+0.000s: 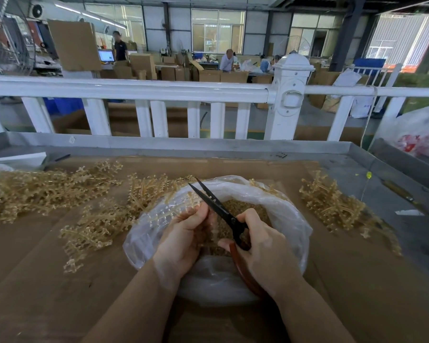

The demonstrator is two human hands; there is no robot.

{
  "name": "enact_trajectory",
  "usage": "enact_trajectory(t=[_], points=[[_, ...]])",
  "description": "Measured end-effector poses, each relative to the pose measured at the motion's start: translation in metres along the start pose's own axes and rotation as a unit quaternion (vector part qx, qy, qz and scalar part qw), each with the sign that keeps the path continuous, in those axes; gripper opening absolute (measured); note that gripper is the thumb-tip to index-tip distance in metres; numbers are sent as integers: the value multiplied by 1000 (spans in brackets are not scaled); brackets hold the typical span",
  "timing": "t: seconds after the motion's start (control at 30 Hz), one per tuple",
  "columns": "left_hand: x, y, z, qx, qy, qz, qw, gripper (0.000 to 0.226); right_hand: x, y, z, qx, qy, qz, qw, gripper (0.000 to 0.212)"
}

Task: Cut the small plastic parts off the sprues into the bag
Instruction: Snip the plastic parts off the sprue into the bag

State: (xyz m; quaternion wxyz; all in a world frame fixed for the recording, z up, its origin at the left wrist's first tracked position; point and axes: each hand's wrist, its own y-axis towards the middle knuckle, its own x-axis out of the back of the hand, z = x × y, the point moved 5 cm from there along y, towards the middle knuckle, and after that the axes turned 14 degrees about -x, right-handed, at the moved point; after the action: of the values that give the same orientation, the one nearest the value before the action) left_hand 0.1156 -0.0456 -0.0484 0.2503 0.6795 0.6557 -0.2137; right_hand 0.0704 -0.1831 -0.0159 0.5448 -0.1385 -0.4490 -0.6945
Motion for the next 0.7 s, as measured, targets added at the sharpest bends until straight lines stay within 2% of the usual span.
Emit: enact_trajectory(t=[0.13, 0.27, 0.33, 0.4, 0.53, 0.7], points=[[1, -1, -1, -11, -19, -7, 1000, 14, 0, -1, 1, 0, -23, -3, 1000, 36], [3, -3, -5, -15, -41, -21, 999, 56, -1, -1, 1, 0, -42, 1, 999, 36], [4, -3, -4, -15, -56, -36, 998, 68, -1, -2, 1, 5, -46, -4, 999, 37], [6, -1, -2, -6, -59, -50, 997, 60, 0, -2, 1, 8, -45, -5, 999, 38], [10, 2, 2, -15, -67, -63, 996, 14, 0, -3, 1, 17, -48, -9, 999, 41], [10, 4, 3, -15, -59, -52, 997, 18, -1, -1, 1, 21, -57, -20, 998, 39]])
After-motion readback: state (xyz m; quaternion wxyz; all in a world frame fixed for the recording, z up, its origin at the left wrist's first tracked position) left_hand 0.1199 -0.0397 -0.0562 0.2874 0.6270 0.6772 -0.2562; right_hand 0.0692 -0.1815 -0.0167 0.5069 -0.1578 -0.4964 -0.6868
